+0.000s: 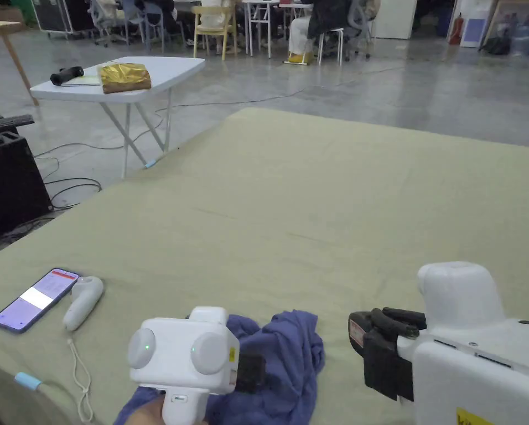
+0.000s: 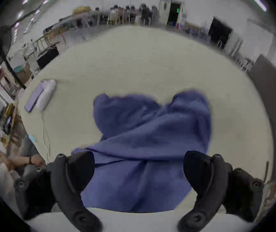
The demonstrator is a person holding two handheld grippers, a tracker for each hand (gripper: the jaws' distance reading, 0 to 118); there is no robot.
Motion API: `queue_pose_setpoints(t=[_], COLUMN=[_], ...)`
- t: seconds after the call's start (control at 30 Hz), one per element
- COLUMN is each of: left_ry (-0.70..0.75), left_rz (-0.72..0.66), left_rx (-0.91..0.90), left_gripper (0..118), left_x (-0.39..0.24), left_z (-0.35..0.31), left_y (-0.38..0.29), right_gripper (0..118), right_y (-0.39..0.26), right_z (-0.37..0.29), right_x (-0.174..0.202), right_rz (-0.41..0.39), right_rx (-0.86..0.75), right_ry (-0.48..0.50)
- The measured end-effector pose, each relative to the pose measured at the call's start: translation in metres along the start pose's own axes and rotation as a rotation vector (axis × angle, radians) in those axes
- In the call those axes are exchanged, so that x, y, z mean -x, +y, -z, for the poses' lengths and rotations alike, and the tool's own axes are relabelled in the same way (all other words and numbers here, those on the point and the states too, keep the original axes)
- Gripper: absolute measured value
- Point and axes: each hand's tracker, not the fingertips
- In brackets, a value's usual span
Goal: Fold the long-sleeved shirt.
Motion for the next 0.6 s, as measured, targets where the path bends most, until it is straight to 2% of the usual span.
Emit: queue_pose_setpoints(t=[0.07,0.13,0.17,0.23,0.37,0.5,0.6], left_ry=[0.047,0.058,0.004,-0.036,-0.196,-0.244,-0.365], left_rz=[0.050,0.048,-0.015,-0.063,-0.072,0.029,0.060], left_rx=[0.011,0.007,-0.015,-0.047,-0.142,-0.331,-0.443], left_gripper=[98,76,62,14,14,14,14], left_x=[-0.008,-0.011,-0.008,-0.010,-0.023,-0.070,-0.113], left_z=[0.024,0.034,0.026,0.003,-0.070,-0.179,-0.263], left_y=[-0.005,-0.007,-0.006,-0.003,0.025,0.061,0.077], right_gripper=[0,0,0,0,0,0,0], right_y=[-0.002,-0.003,-0.004,-0.005,-0.004,0.002,0.009], right_z=[-0.002,-0.005,-0.007,-0.015,-0.042,-0.090,-0.134], right_x=[-0.005,-0.012,-0.015,-0.022,-0.037,-0.053,-0.066], right_rz=[0.003,0.014,0.022,0.040,0.085,0.112,0.119], right_rx=[0.002,0.004,0.006,0.008,-0.025,-0.112,-0.182], right_ry=[-0.015,-0.035,-0.043,-0.050,-0.071,-0.120,-0.173])
